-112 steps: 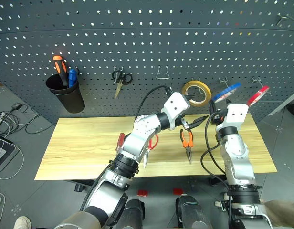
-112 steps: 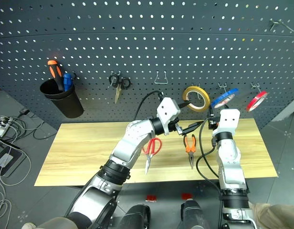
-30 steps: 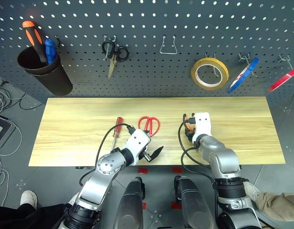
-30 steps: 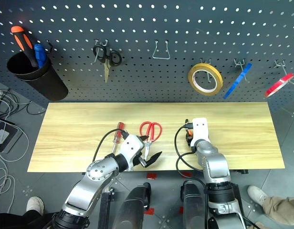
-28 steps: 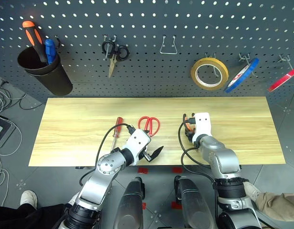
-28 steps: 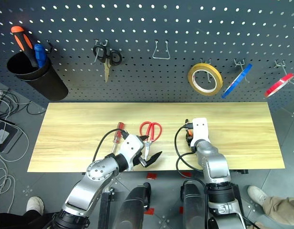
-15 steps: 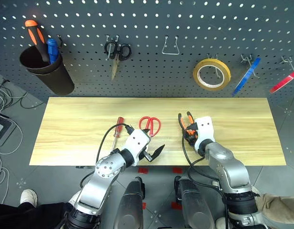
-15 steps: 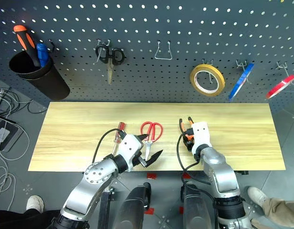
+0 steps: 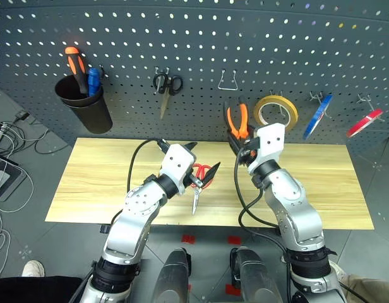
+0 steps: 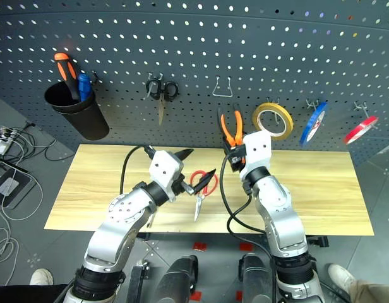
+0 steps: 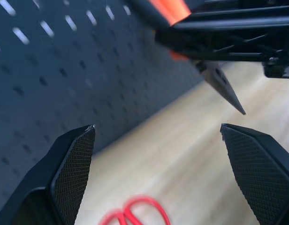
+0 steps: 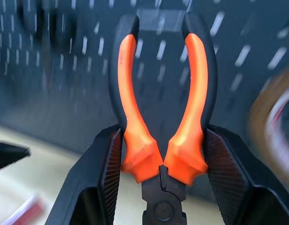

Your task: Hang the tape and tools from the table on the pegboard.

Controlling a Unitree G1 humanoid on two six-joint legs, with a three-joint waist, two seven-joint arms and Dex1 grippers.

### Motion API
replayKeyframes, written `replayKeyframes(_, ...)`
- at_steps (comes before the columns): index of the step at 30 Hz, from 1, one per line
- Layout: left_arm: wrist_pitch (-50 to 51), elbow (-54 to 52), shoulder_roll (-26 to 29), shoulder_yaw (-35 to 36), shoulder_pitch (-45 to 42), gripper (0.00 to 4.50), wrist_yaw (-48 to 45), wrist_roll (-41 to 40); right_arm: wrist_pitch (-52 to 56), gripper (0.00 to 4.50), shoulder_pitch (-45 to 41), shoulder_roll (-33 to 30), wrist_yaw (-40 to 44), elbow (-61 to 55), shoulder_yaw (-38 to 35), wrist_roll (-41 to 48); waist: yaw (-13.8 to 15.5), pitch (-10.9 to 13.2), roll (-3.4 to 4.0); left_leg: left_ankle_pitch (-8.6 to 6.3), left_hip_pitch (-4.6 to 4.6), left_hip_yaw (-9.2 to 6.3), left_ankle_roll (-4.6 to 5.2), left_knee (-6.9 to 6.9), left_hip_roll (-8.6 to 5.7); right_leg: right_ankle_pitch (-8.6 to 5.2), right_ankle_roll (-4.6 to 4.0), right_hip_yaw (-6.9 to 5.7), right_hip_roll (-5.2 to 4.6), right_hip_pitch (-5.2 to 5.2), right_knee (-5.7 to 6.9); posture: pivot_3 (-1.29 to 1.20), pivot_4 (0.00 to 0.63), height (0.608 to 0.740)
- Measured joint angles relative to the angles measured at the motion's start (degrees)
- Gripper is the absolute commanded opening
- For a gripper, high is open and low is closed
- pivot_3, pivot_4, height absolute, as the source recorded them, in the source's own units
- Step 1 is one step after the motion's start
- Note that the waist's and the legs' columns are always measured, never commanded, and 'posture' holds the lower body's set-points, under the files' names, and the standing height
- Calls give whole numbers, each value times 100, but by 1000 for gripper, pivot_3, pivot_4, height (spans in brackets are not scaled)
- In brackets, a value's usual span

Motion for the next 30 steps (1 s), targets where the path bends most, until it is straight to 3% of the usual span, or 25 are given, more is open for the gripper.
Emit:
replayKeyframes(17,573,-565,-425,343,-168,4500,553,-420,-1834,2334,-1890,182,-425,1627,-379,-190,101,-300,-1,1,9,11,2,4,0,1,-2,6,4,3,5,205,140,740)
replayKeyframes(30,570,-307,-658,533,-477,4500,928,-523,-2999,2334,-2527,430,-687,2976,-417,-401,137,-401,-1,3,17,15,5,5,-2,1,-3,10,5,8,11,256,144,740)
